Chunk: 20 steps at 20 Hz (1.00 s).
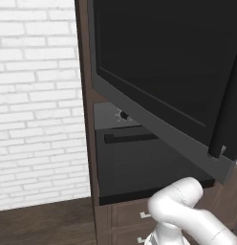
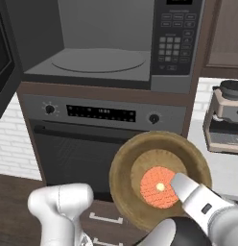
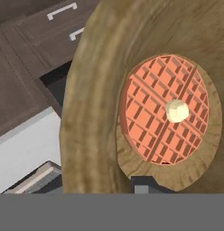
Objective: Open the microwave, place the bowl with waffle inside the microwave, then close the microwave door and turn it on.
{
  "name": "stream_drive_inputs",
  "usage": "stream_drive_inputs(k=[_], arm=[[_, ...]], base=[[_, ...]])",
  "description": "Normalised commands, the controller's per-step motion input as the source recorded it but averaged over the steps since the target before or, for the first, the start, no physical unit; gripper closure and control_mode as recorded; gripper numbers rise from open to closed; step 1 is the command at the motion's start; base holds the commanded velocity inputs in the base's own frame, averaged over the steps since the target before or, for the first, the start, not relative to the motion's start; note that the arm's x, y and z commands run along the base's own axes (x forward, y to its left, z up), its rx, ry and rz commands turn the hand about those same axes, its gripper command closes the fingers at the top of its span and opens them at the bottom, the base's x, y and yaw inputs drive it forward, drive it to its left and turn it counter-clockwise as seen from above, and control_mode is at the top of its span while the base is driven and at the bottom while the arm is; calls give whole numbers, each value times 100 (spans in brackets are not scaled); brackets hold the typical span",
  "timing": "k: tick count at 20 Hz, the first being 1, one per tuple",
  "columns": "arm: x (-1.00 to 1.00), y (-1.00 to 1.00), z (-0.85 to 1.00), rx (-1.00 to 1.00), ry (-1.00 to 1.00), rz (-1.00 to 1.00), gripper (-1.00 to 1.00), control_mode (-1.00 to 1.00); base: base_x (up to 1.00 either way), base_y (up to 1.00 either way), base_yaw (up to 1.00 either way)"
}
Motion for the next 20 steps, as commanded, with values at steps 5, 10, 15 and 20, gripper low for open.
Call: stream_drive_inputs(k=[5,10,15,20], arm=[[-4,100,74,-3,-1,-1,100,-100],[-2,100,71,4,3,-4,100,-100],[-7,100,67,8,3,-7,100,-100],[-27,95,62,15,10,-5,100,-100]], base=[[0,0,0],[0,0,0],[0,0,0],[0,0,0]])
